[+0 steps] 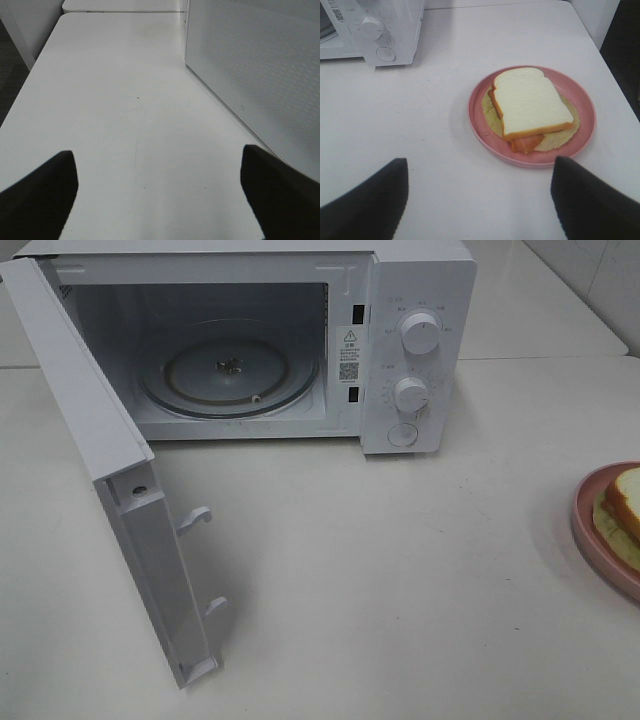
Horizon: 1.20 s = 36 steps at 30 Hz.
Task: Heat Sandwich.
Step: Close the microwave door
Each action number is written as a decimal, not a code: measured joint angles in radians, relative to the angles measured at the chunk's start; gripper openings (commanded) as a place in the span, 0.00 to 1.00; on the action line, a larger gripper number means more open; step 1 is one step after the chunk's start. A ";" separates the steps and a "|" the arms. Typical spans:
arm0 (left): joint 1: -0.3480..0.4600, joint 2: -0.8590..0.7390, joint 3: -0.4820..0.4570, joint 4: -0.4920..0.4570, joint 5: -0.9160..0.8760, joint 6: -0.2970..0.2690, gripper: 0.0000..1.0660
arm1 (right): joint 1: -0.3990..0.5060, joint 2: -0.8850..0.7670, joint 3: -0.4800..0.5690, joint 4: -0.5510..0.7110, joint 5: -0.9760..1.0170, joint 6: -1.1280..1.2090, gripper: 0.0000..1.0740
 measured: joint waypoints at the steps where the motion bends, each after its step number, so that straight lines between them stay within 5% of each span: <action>1: 0.000 0.000 0.000 0.000 0.000 0.000 0.76 | 0.000 0.000 0.000 0.000 0.000 0.000 0.71; 36: 0.000 0.000 0.000 0.000 0.000 0.000 0.76 | 0.000 0.000 0.000 0.000 0.000 0.000 0.71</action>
